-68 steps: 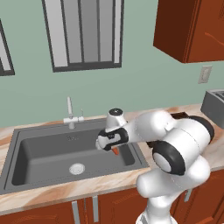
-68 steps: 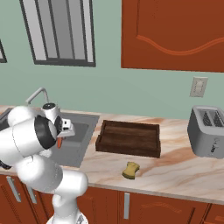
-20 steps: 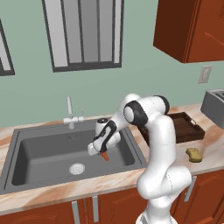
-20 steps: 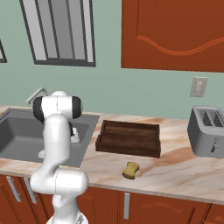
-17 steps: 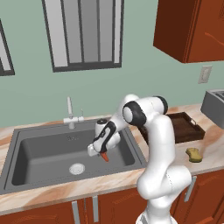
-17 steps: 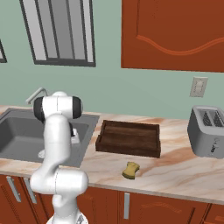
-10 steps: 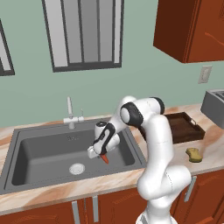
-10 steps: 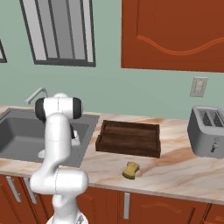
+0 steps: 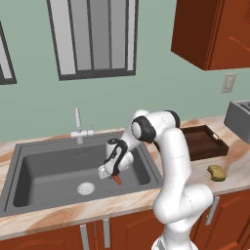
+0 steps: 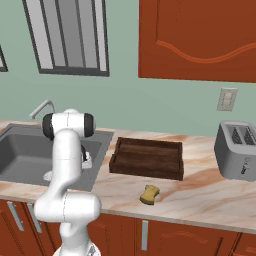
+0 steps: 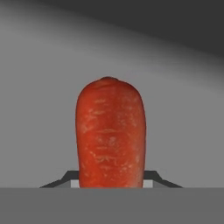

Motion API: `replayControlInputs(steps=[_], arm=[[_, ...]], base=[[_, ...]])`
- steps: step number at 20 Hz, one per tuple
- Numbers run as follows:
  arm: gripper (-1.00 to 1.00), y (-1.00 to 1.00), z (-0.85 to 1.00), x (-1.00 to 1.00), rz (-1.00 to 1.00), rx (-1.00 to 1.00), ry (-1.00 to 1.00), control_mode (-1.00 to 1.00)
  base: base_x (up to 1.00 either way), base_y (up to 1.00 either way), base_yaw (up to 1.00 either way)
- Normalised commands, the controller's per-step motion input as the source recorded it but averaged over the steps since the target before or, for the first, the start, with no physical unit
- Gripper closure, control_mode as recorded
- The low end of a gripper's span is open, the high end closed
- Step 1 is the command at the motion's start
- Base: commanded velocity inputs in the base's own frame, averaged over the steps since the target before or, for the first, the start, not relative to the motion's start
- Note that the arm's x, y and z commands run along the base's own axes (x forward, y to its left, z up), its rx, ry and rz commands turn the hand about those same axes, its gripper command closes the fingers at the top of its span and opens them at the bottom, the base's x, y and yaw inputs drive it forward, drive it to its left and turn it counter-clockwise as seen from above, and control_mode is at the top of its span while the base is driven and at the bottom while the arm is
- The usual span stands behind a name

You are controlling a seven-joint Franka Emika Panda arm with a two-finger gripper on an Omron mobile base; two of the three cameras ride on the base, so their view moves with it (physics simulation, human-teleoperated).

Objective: Pick up all produce items and place them in the sink. Turn on the sink faucet to wash them. Then turn the sink off and put them in the tray.

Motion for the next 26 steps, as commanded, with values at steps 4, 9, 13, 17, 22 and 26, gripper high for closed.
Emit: replayControlInputs(steps=[4, 9, 13, 17, 22, 26], arm=[[1.0, 0.0, -0.22, 0.13, 0.0, 0.0, 0.0, -1.0], [1.0, 0.02, -0.23, 0.17, 0.0, 0.0, 0.01, -1.0], [1.0, 0.06, -0.25, 0.22, 0.0, 0.0, 0.05, -1.0], [1.0, 0.06, -0.24, 0.23, 0.01, 0.0, 0.06, -1.0], [-1.0, 0.04, -0.24, 0.16, 0.02, 0.0, 0.04, -1.0], [-1.0, 0.01, -0.07, 0.04, 0.01, 0.0, 0.0, -1.0]], base=[[0.0, 0.0, 0.0], [0.0, 0.0, 0.0], [0.0, 0.0, 0.0], [0.0, 0.0, 0.0], [0.0, 0.0, 0.0], [0.0, 0.0, 0.0]])
